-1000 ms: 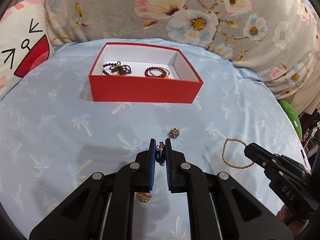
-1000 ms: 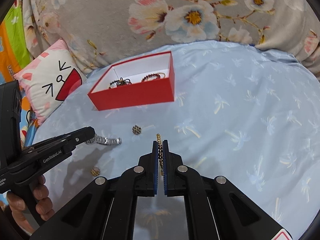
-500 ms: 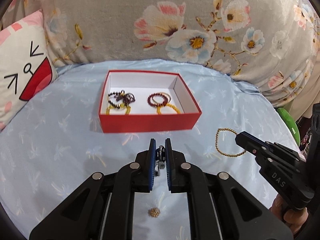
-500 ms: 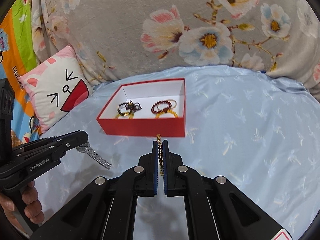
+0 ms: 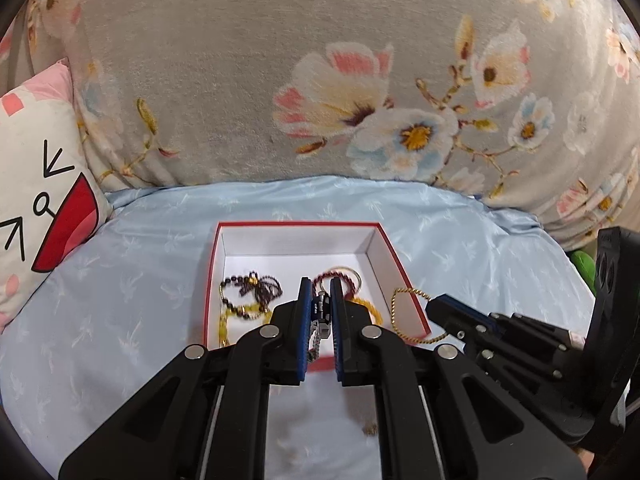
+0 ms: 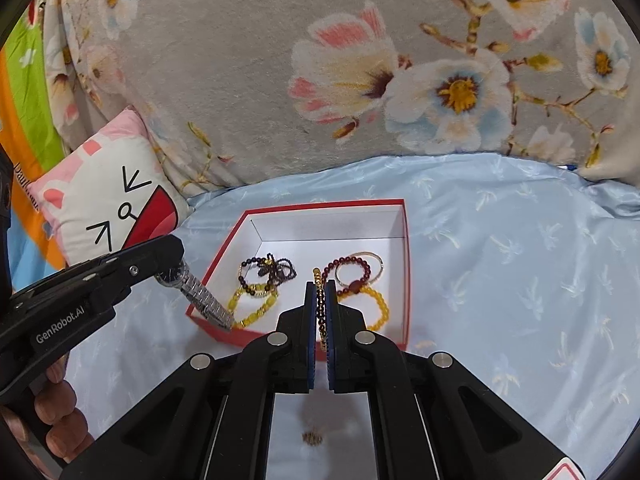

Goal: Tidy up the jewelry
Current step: 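Carry the watch and gold chain into the red box and open the right tool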

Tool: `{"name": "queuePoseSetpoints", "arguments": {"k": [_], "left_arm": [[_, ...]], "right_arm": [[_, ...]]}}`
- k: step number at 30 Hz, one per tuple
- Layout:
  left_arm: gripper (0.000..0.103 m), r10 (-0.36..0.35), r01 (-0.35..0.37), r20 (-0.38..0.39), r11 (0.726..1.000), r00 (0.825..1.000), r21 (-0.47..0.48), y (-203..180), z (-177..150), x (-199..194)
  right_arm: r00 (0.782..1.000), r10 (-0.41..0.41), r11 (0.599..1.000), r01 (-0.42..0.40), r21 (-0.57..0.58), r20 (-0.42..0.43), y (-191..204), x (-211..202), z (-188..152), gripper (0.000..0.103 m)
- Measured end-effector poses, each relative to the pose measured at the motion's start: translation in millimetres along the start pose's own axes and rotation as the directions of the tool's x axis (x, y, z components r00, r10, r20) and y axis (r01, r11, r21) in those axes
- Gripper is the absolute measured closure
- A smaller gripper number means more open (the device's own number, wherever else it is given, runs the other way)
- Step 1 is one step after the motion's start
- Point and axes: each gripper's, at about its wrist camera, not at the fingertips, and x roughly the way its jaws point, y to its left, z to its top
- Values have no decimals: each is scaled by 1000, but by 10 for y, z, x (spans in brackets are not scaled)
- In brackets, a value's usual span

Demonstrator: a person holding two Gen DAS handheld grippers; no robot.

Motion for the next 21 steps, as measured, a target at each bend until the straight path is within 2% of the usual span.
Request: {"name": "queuePoseSetpoints", "arguments": {"k": [5, 13, 21], "left_arm": [[94, 8, -9, -9, 1000, 1000, -19, 88, 60, 314], [94, 17, -23, -79, 997, 997, -70, 323, -72, 808], [94, 59, -66, -105, 996, 993, -64, 399, -158, 1035]], "right_arm": [[1000, 10, 1000, -10, -9, -24, 19, 346, 108, 99], [996, 23, 1000, -22, 4, -92, -24, 828, 77, 99], [992, -7, 1000, 9, 14, -124, -102, 1080, 0, 98]]}}
